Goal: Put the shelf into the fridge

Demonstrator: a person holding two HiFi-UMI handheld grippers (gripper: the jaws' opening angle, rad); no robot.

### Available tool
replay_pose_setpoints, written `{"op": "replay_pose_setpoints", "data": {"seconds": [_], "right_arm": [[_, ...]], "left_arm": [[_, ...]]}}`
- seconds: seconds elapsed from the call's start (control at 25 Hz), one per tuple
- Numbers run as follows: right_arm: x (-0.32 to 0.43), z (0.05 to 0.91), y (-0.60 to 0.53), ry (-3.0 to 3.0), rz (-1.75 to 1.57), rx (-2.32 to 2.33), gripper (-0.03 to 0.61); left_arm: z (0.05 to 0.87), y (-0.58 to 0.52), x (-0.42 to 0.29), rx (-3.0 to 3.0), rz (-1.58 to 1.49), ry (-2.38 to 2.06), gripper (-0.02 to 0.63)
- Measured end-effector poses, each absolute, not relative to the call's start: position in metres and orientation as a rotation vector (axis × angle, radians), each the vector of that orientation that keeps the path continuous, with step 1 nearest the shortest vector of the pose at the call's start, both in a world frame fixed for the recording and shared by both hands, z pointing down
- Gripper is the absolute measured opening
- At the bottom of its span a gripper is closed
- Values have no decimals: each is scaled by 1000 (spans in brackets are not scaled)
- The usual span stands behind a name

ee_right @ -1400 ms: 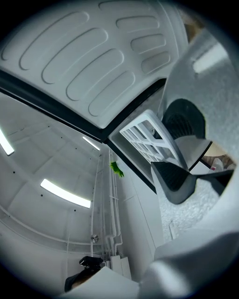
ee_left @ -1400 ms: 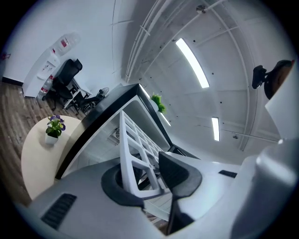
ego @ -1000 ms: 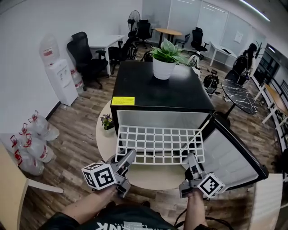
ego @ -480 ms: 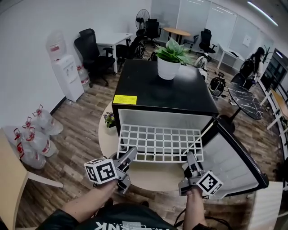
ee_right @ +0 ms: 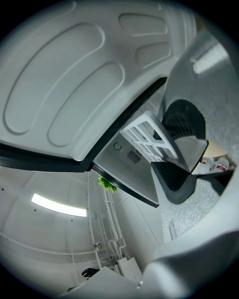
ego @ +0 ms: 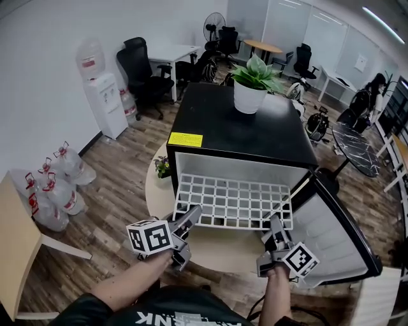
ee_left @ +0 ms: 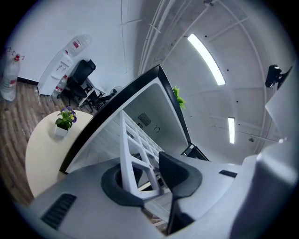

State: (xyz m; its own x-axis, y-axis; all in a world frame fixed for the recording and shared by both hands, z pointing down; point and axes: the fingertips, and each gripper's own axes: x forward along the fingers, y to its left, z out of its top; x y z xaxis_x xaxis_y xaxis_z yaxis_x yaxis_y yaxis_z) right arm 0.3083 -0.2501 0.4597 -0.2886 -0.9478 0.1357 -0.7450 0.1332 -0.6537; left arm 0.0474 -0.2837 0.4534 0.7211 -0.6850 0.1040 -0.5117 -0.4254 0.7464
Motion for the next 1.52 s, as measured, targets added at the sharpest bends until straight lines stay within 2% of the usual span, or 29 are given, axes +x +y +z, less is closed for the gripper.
{"op": "replay_pose_setpoints", "data": {"seconds": [0.28,0.6,1.24,1.52], "right_arm": [[267,437,-263,1937,-1034,-1190,135],[316,465,-264,2100,-917,-1623,135],[304,457,-288,2102,-907,-1599,135],[293,455,-270,2117,-849,-1600,156]], "left_arm": [[457,-287,45,2105,-290,-924,112],[464,-290,58,2055,-312,-911,110],[461,-313,51,2046,-312,-914,110],[458,-315,49,2044,-301,-901,110]]}}
